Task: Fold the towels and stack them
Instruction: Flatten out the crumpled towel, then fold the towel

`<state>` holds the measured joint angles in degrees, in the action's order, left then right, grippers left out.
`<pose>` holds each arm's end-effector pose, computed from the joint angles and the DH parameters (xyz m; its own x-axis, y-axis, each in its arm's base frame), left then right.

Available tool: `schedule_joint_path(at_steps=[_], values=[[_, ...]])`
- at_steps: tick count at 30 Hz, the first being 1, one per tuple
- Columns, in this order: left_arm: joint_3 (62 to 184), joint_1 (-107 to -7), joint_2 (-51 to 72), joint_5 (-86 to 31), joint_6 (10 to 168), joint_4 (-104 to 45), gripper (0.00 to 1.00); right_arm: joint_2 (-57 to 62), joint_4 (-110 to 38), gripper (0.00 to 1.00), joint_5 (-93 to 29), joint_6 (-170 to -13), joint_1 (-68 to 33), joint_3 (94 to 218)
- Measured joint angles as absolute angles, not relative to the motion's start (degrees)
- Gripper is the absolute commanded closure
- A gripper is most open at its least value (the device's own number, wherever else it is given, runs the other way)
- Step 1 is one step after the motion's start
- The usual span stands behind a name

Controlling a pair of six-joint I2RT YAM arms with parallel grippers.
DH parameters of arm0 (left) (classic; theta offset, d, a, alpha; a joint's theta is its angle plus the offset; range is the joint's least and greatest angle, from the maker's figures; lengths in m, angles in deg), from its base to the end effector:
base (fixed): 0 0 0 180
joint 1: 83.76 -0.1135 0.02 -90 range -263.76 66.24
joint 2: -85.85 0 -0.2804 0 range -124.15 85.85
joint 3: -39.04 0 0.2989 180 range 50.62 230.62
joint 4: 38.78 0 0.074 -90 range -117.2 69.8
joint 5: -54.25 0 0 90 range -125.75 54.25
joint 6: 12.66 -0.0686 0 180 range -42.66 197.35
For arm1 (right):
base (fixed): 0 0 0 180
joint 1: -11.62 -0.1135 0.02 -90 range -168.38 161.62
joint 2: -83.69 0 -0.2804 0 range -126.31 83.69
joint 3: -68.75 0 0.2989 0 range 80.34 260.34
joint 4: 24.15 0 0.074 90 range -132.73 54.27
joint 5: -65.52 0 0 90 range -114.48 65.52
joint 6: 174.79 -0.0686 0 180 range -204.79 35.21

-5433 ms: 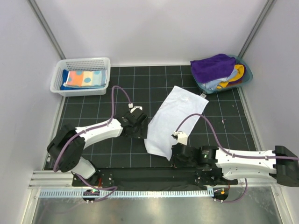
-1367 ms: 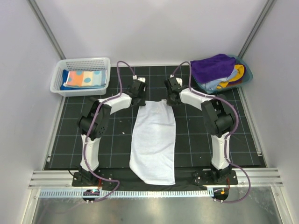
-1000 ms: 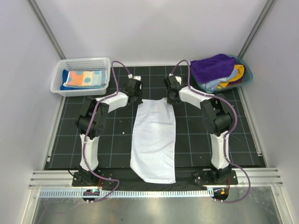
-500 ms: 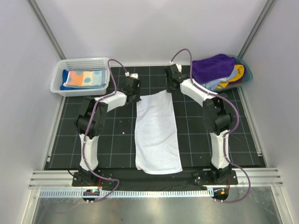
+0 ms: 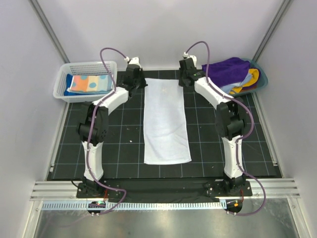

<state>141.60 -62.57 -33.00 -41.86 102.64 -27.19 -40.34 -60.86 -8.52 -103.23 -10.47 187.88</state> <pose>0.5321 -0.1985 0.2088 -0.5103 -0.2579 -0.8204 0.0593 0.9411 -0.3328 0.5439 0.2004 0.2274 -0.6378 0.0693 -0.7670 0.0323 0.9975 0.0633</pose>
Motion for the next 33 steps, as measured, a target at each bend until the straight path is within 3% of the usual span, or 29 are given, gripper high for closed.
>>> schedule_joint_path(at_steps=[15,33], values=[[145.9,-65.8,-34.5,-33.3,104.9,-27.9,1.00,-37.6,-54.7,0.98,-12.6,-101.4,-8.7,184.4],[114.7,-59.7,-11.6,-34.2,114.5,-32.2,1.00,-12.8,-50.7,0.99,-18.1,-109.0,-9.9,150.0]])
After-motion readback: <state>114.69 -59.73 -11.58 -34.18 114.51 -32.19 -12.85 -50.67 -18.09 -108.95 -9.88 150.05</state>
